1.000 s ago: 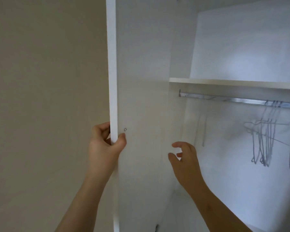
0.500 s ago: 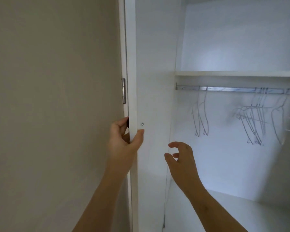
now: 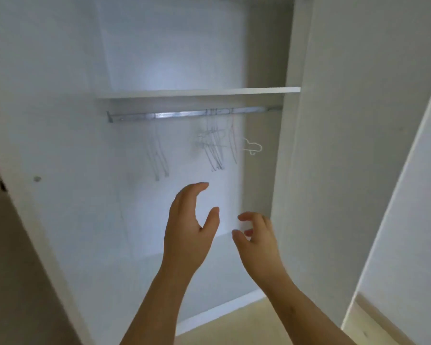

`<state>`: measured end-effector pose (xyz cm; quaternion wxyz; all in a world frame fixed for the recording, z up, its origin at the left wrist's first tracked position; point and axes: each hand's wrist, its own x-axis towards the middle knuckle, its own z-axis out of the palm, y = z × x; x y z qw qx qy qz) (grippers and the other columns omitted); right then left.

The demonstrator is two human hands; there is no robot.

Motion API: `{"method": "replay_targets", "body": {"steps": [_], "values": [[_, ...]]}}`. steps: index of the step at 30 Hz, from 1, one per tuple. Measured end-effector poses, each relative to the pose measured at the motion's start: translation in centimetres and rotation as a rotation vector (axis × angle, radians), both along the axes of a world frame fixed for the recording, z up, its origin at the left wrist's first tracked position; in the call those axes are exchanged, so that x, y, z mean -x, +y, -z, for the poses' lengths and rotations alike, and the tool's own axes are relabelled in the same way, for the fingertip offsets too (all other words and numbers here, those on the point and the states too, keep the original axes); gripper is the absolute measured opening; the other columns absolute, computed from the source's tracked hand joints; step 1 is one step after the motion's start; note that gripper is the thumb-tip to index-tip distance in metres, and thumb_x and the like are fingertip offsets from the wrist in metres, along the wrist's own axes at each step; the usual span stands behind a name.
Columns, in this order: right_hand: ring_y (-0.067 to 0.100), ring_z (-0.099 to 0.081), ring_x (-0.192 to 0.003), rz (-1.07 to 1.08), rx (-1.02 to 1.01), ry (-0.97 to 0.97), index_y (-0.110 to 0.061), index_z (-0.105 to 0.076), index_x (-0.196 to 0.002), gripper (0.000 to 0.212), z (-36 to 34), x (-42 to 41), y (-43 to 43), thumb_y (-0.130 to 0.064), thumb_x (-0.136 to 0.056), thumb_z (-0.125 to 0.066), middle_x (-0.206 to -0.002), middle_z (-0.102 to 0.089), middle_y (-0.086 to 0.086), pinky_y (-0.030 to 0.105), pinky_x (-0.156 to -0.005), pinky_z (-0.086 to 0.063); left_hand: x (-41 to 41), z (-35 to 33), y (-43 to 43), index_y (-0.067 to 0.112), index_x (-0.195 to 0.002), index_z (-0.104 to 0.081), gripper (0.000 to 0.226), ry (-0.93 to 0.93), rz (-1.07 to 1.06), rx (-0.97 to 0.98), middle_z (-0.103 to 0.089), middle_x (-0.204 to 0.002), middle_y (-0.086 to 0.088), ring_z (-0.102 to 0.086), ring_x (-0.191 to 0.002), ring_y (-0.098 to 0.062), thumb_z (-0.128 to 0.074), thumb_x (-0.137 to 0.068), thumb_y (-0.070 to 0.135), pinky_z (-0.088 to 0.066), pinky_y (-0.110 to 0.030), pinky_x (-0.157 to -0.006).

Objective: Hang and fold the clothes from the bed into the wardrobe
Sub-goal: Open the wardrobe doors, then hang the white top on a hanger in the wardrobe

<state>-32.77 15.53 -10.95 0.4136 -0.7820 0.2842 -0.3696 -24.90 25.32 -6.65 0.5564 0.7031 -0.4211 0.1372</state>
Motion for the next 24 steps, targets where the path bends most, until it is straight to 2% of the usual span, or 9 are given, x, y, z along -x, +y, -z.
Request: {"method": "replay_targets", "body": {"steps": [2, 5, 7, 9, 14, 18, 21, 24], "values": [[-0.002, -0.047, -0.086, 0.118, -0.025, 0.014, -0.033, -0.044, -0.11, 0.024, 0.5, 5.4, -1.3, -0.019, -0.092, -0.051, -0.117, -0.033, -0.017, 0.003, -0.064, -0.035, 3.9, 1.5, -2.9, 0.04, -0.114, -0.045, 0.035, 0.098, 0.132, -0.055, -0.041, -0.108, 0.036, -0.045, -0.107, 0.001, -0.059, -0.089, 0.02, -0.033, -0.009, -0.086], [0.0, -0.049, -0.088, 0.296, -0.069, 0.03, -0.029, -0.046, -0.113, 0.024, 1.5, 14.6, -1.9, -0.019, -0.092, -0.051, -0.118, -0.033, -0.016, 0.012, -0.074, -0.036, 11.5, 3.6, -6.1, 0.04, -0.11, -0.049, 0.029, 0.209, 0.341, -0.156, -0.049, -0.108, 0.025, -0.048, -0.104, 0.001, -0.057, -0.089, 0.02, -0.035, -0.006, -0.076], [0.007, -0.05, -0.096, 0.425, -0.105, 0.036, -0.029, -0.045, -0.11, 0.023, 2.2, 21.2, -1.3, -0.018, -0.091, -0.052, -0.118, -0.034, -0.014, 0.017, -0.078, -0.038, 17.5, 5.1, -7.4, 0.038, -0.108, -0.05, 0.026, 0.266, 0.477, -0.243, -0.052, -0.112, 0.018, -0.051, -0.104, -0.002, -0.056, -0.089, 0.021, -0.037, -0.013, -0.077], [0.007, -0.051, -0.096, 0.561, -0.136, 0.051, -0.027, -0.046, -0.111, 0.024, 3.0, 28.0, 0.0, -0.016, -0.09, -0.051, -0.118, -0.035, -0.012, 0.02, -0.081, -0.04, 23.9, 6.4, -8.0, 0.032, -0.112, -0.053, 0.025, 0.29, 0.615, -0.355, -0.053, -0.113, 0.018, -0.05, -0.102, -0.002, -0.055, -0.09, 0.021, -0.036, -0.017, -0.079], [-0.003, -0.049, -0.075, 0.913, -0.184, 0.115, -0.028, -0.045, -0.108, 0.023, 5.4, 44.2, 5.2, -0.017, -0.089, -0.05, -0.114, -0.039, -0.01, 0.023, -0.069, -0.039, 39.6, 9.3, -7.3, 0.025, -0.116, -0.055, 0.026, 0.35, 0.924, -0.568, -0.054, -0.107, 0.014, -0.05, -0.098, -0.005, -0.055, -0.09, 0.021, -0.035, -0.018, -0.078], [0.003, -0.05, -0.07, 1.168, -0.249, 0.133, -0.022, -0.049, -0.115, 0.029, 7.2, 54.5, 10.3, -0.014, -0.087, -0.048, -0.112, -0.039, -0.008, 0.023, -0.064, -0.039, 50.8, 11.6, -5.4, 0.02, -0.112, -0.057, 0.026, 0.296, 1.144, -0.694, -0.056, -0.102, 0.01, -0.052, -0.091, -0.004, -0.055, -0.087, 0.015, -0.034, -0.017, -0.075], [0.007, -0.046, -0.082, 1.34, -0.288, 0.133, -0.019, -0.051, -0.117, 0.033, 8.5, 60.5, 13.6, -0.012, -0.085, -0.049, -0.112, -0.04, -0.006, 0.02, -0.07, -0.033, 57.9, 12.8, -3.9, 0.017, -0.11, -0.06, 0.024, 0.22, 1.277, -0.752, -0.058, -0.099, 0.007, -0.053, -0.088, -0.005, -0.058, -0.086, 0.014, -0.034, -0.014, -0.069], [0.007, -0.045, -0.09, 1.463, -0.356, 0.113, -0.02, -0.051, -0.115, 0.03, 10.0, 65.2, 16.4, -0.012, -0.086, -0.051, -0.111, -0.041, -0.005, 0.018, -0.073, -0.033, 64.1, 13.9, -2.7, 0.017, -0.105, -0.061, 0.02, 0.169, 1.403, -0.807, -0.061, -0.102, 0.003, -0.055, -0.088, -0.008, -0.06, -0.086, 0.013, -0.037, -0.015, -0.073]]}}
